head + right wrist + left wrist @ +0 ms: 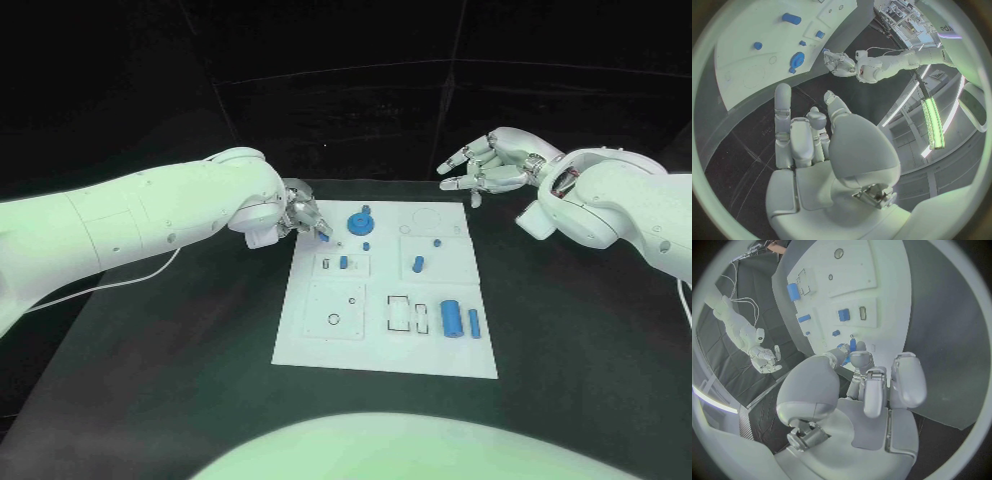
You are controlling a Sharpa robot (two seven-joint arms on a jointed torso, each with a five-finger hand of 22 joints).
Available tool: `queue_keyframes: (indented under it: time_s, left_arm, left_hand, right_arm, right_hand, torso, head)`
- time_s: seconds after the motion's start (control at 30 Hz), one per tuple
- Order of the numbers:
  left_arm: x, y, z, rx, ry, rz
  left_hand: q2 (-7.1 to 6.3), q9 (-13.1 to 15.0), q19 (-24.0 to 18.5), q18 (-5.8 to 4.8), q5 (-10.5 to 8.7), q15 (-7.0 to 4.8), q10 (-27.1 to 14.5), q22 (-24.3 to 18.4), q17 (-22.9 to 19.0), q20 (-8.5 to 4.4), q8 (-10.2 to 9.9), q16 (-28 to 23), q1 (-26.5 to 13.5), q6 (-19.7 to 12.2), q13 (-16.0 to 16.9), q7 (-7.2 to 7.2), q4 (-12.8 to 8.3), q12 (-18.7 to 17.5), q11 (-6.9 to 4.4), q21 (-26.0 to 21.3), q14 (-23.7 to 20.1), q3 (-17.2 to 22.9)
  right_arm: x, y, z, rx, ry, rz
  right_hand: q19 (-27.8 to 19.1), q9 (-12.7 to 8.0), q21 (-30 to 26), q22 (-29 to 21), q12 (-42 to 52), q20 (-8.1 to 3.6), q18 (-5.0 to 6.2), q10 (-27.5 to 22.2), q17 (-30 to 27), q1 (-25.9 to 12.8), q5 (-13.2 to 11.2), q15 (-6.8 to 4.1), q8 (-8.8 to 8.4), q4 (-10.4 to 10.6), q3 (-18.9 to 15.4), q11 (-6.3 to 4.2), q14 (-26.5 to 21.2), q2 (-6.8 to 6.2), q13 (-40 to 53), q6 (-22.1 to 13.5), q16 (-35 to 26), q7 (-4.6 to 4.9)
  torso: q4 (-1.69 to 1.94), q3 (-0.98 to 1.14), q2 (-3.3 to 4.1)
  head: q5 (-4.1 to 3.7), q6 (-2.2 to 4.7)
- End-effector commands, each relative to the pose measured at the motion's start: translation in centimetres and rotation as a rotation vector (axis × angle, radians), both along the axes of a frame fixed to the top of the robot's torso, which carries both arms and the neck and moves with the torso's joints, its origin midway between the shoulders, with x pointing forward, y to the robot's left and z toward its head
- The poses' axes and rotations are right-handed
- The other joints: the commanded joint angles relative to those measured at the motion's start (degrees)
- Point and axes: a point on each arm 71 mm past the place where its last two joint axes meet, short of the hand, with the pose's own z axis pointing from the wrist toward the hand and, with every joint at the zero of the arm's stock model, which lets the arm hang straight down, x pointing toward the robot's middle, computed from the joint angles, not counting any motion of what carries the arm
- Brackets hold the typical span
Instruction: Assemble the parts on the task board
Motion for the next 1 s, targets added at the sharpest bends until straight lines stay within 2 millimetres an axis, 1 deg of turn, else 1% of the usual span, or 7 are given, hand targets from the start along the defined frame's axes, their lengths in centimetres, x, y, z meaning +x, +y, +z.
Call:
queue_keyframes:
  time_s: [0.03, 0.17, 0.23, 0.43, 0.6, 0.77, 1.0]
  left_arm:
    - [-0.3, 0.0, 0.2, -0.005, -0.095, 0.025]
    - [-1.1, 0.1, -0.3, 0.007, -0.115, 0.015]
    - [-1.5, 0.0, -0.7, 0.014, -0.12, 0.008]
    - [-2.4, -0.4, -1.4, 0.053, -0.127, -0.028]
    - [-2.6, -0.7, -1.7, 0.078, -0.121, -0.051]
    - [-2.7, -1.1, -1.9, 0.107, -0.106, -0.071]
    - [-2.9, -1.1, -2.4, 0.152, -0.082, -0.092]
  left_hand:
    - [0.09, 0.1, 0.4, 0.81, -0.06, 0.1, 0.5, 0.1, 15.1, 0.04, 0.3, 0.2, -0.6, -0.3, 0.1, -0.24, -7.1, 0.2, -0.01, 0.0, 6.1, 7.6]
    - [-0.1, 0.1, 0.4, 0.8, -0.06, 0.07, 0.6, 0.2, 15.1, 0.02, 0.5, 0.2, -0.8, -0.3, 0.0, -0.27, -7.2, 0.2, -0.05, 0.1, 6.1, 8.1]
    - [-0.18, 0.1, 0.5, 0.79, -0.06, 0.06, 0.6, 0.2, 15.1, 0.01, 0.6, 0.2, -0.9, -0.3, 0.0, -0.29, -7.2, 0.2, -0.06, 0.1, 6.1, 8.2]
    - [-0.32, 0.2, 0.5, 0.76, -0.07, 0.04, 0.8, 0.4, 15.1, -0.01, 0.7, 0.2, -1.0, -0.3, 0.1, -0.31, -7.2, 0.3, -0.08, 0.3, 6.1, 8.4]
    - [-0.36, 0.2, 0.5, 0.75, -0.07, 0.04, 0.8, 0.4, 15.1, -0.01, 0.7, 0.2, -1.1, -0.3, 0.1, -0.32, -7.2, 0.3, -0.09, 0.3, 6.1, 8.5]
    - [-0.39, 0.2, 0.5, 0.75, -0.07, 0.03, 0.8, 0.4, 15.1, -0.02, 0.8, 0.2, -1.1, -0.3, 0.1, -0.33, -7.2, 0.3, -0.1, 0.3, 6.1, 8.6]
    - [-0.43, 0.2, 0.6, 0.74, -0.06, 0.02, 0.8, 0.4, 15.1, -0.03, 0.8, 0.2, -1.2, -0.3, 0.1, -0.35, -7.2, 0.3, -0.11, 0.3, 6.1, 8.6]
  right_arm:
    - [0.0, 0.0, 0.1, -0.002, 0.001, 0.004]
    - [0.1, -0.1, 0.1, -0.002, 0.001, 0.003]
    - [0.1, -0.1, 0.1, -0.002, 0.0, 0.003]
    - [0.1, -0.1, 0.1, -0.002, 0.0, 0.005]
    - [0.1, 0.0, 0.1, -0.002, 0.001, 0.006]
    - [0.1, 0.0, 0.1, -0.002, 0.001, 0.007]
    - [0.1, 0.0, 0.1, -0.002, 0.001, 0.008]
  right_hand:
    - [0.5, 0.0, -0.4, -0.1, -0.3, 0.1, 0.77, -0.5, -0.1, 0.0, 0.3, -0.22, 0.16, 0.3, 0.1, -0.03, 0.2, 0.4, -0.1, -0.3, -0.2, -0.14]
    - [0.5, 0.0, -0.4, -0.1, -0.3, 0.1, 0.77, -0.5, -0.1, 0.0, 0.3, -0.22, 0.16, 0.3, 0.1, -0.03, 0.2, 0.4, -0.1, -0.3, -0.2, -0.14]
    - [0.5, 0.0, -0.4, -0.1, -0.3, 0.1, 0.77, -0.5, -0.1, 0.0, 0.3, -0.22, 0.16, 0.3, 0.1, -0.03, 0.2, 0.4, -0.1, -0.3, -0.2, -0.14]
    - [0.5, 0.0, -0.4, -0.1, -0.3, 0.1, 0.77, -0.5, -0.1, 0.0, 0.3, -0.22, 0.16, 0.3, 0.1, -0.03, 0.2, 0.4, -0.1, -0.3, -0.2, -0.14]
    - [0.5, 0.0, -0.4, -0.1, -0.3, 0.1, 0.77, -0.5, -0.1, 0.0, 0.3, -0.22, 0.16, 0.3, 0.1, -0.03, 0.2, 0.4, -0.1, -0.3, -0.2, -0.14]
    - [0.5, 0.0, -0.4, -0.1, -0.3, 0.1, 0.77, -0.5, -0.1, 0.0, 0.3, -0.22, 0.16, 0.3, 0.1, -0.03, 0.2, 0.4, -0.1, -0.3, -0.2, -0.14]
    - [0.5, 0.0, -0.4, -0.1, -0.3, 0.1, 0.77, -0.5, -0.1, 0.0, 0.3, -0.22, 0.16, 0.3, 0.1, -0.03, 0.2, 0.4, -0.1, -0.3, -0.2, -0.14]
  torso:
    - [0.08, -0.03, -0.03]
    - [0.18, -0.08, -0.11]
    - [0.06, -0.06, -0.06]
    - [0.01, -0.12, 0.02]
    - [-0.13, -0.1, 0.06]
    - [-0.12, -0.04, 0.1]
    - [-0.06, -0.04, 0.08]
  head:
    - [0.17, -0.08]
    - [0.33, -0.14]
    - [0.49, -0.1]
    - [0.69, -0.07]
    - [0.8, -0.1]
    - [0.76, -0.18]
    - [0.77, -0.36]
